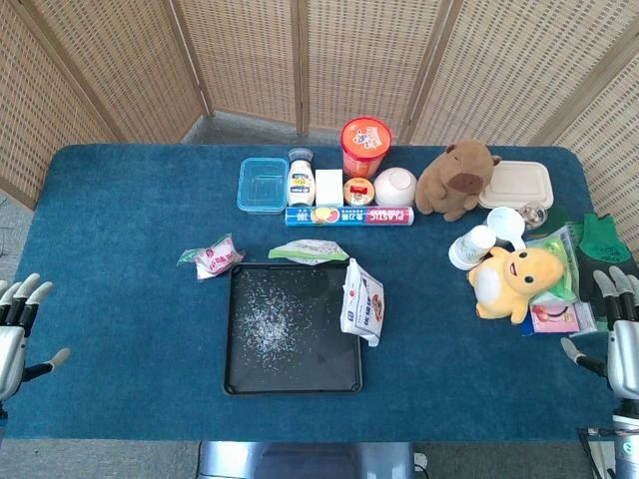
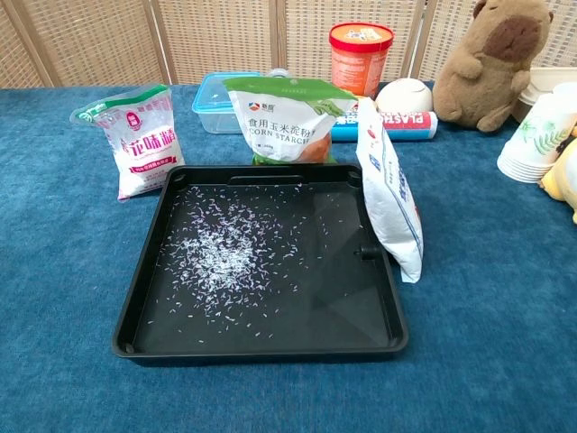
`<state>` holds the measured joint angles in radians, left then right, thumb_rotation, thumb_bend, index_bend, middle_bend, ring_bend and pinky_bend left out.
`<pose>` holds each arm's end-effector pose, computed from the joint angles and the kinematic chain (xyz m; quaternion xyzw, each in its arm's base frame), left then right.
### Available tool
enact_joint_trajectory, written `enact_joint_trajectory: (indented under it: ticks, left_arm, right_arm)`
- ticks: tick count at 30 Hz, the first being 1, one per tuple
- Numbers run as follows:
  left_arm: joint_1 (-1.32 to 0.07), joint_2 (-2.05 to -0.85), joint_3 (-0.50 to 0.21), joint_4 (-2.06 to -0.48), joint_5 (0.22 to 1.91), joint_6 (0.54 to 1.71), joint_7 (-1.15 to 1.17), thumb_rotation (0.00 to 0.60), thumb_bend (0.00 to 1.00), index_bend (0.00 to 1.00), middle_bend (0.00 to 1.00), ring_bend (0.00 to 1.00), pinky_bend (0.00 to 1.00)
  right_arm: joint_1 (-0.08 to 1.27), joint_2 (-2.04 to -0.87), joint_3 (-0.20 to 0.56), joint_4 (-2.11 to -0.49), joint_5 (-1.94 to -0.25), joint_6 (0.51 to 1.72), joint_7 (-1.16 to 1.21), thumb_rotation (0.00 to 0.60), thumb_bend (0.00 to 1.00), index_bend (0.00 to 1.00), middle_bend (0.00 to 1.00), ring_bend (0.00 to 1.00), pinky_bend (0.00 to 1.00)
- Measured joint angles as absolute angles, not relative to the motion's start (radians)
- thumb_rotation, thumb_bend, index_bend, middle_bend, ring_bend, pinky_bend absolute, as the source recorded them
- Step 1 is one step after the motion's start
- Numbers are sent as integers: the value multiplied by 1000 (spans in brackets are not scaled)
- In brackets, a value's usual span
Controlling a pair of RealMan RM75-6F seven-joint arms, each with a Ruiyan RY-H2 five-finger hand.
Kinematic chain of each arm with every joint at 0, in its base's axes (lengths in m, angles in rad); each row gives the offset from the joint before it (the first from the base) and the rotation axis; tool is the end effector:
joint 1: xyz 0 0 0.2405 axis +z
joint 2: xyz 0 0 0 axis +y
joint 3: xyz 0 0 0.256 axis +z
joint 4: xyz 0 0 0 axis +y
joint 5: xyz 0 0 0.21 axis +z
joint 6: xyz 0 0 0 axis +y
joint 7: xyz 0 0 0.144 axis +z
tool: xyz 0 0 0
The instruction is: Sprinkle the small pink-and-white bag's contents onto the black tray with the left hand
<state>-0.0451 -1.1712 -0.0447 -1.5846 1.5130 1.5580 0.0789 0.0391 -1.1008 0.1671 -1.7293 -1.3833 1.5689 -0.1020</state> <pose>-0.3134 0.1674 0.1531 -0.5864 -0.3614 -0.3829 0.6156 -0.2992 -0.1866 0.1881 0.5123 -0.3699 0.4106 0.6573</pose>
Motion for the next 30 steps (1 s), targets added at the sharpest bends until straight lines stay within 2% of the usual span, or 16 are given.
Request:
enact_joint_trajectory:
  ticks: [10, 14, 20, 30]
  left_arm:
    - [-73, -1196, -56, -1538, 1501, 1509, -30, 600, 0, 73, 28, 13, 0]
    - [-108, -1243, -74, -1452, 1503, 1480, -151, 600, 0, 120, 28, 13, 0]
    - [-162, -1320, -103, -1362, 1494, 1428, -319, 600, 0, 125, 27, 12, 0]
    - [-290, -1448, -177, -1264, 1428, 1279, -446, 600, 0, 134, 27, 12, 17]
  right_arm:
    - [43, -1099, 166, -1718, -1393, 1555, -22, 600, 86, 54, 0, 10, 0]
    - [44, -1097, 166, -1720, -1391, 1551, -13, 600, 86, 55, 0, 11, 0]
    - [46, -1095, 165, -1721, -1387, 1541, -8, 600, 86, 54, 0, 11, 0]
    - [53, -1096, 159, -1726, -1389, 1525, -8, 600, 86, 54, 0, 11, 0]
